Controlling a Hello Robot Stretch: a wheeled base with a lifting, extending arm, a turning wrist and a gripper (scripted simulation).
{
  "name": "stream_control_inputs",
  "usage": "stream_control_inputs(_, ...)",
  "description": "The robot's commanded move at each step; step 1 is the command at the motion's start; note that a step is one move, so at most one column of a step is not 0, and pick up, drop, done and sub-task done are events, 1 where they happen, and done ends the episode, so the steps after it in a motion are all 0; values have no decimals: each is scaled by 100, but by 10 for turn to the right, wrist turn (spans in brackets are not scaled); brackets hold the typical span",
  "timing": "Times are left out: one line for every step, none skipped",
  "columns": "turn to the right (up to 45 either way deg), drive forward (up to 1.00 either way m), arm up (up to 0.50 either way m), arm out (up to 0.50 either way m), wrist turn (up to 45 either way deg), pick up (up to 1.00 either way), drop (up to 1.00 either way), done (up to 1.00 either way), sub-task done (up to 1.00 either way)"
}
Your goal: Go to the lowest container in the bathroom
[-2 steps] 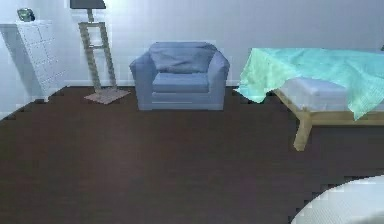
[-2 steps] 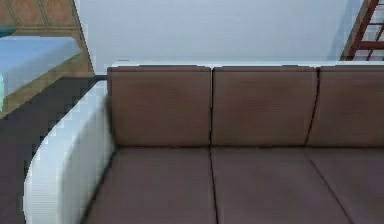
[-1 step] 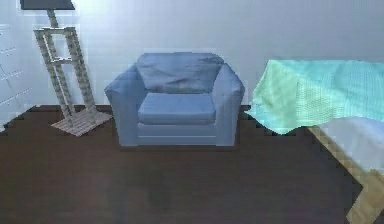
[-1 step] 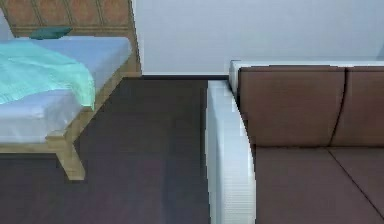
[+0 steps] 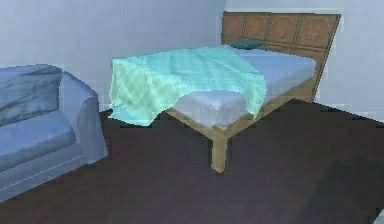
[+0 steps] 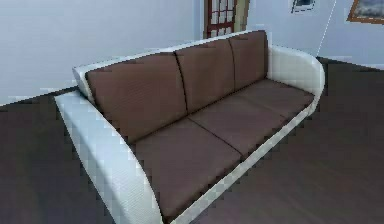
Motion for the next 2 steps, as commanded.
stream_control_inputs(0,40,0,0,0,0,0,0,0)
stream_control_inputs(360,0,0,0,0,0,0,0,0)
